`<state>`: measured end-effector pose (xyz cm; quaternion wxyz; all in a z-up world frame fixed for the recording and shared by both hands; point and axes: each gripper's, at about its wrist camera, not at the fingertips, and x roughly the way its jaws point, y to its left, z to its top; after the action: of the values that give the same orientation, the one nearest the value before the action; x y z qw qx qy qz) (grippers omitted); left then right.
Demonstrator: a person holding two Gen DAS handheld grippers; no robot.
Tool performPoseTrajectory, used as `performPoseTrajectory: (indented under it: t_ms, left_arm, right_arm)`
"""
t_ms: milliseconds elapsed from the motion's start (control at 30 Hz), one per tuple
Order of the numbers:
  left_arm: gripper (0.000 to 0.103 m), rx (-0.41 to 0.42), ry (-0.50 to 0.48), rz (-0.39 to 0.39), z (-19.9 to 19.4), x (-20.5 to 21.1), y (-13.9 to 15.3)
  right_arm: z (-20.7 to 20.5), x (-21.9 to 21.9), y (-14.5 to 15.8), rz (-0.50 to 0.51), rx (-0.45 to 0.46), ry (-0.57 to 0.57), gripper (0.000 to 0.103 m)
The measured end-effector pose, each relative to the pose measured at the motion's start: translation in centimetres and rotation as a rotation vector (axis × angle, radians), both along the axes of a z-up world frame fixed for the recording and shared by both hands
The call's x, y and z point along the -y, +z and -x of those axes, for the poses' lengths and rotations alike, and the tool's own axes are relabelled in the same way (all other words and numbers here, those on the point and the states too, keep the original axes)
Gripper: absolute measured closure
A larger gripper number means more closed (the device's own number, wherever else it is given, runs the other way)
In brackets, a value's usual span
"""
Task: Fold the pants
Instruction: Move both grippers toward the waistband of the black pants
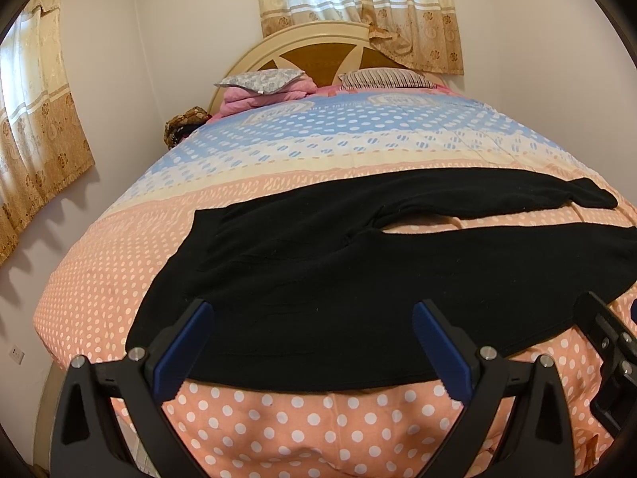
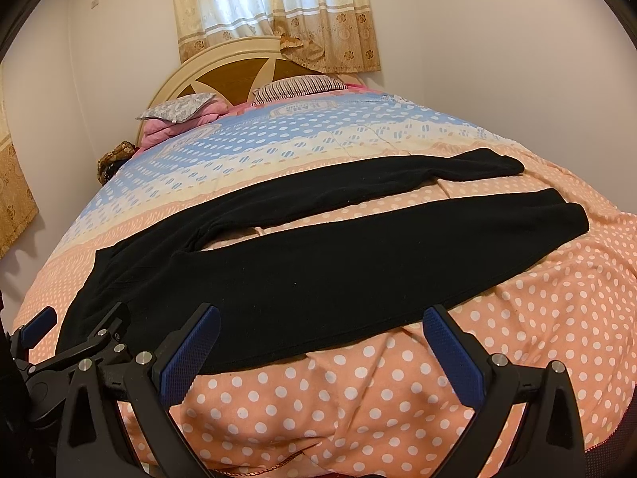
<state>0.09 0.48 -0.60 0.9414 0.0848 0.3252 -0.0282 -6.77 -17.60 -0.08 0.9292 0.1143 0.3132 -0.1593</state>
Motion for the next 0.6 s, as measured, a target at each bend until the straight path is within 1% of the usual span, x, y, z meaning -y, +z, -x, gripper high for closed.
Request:
performPoseTrajectory:
  t_ms: [233, 367, 600]
  left_arm:
    - [0.001, -0.015, 0.004, -0.003, -0.5, -0.5, -0.4]
    - [0.001, -0.030, 0.011, -0.007, -0.9, -0.6, -0.7]
    - [0.001, -0.060, 0.025, -0.007, -2.6, -1.2, -1.1]
  right_arm:
    - [0.3, -0.3, -0.1, 0.001, -0.003, -0.001, 0.001]
    - [-0.6, -0.6, -0.9, -0.007, -0.012, -0.001, 0.001]
    - [-1.9, -0.1, -1.5, -0.029, -0.068, 0.000, 0.001]
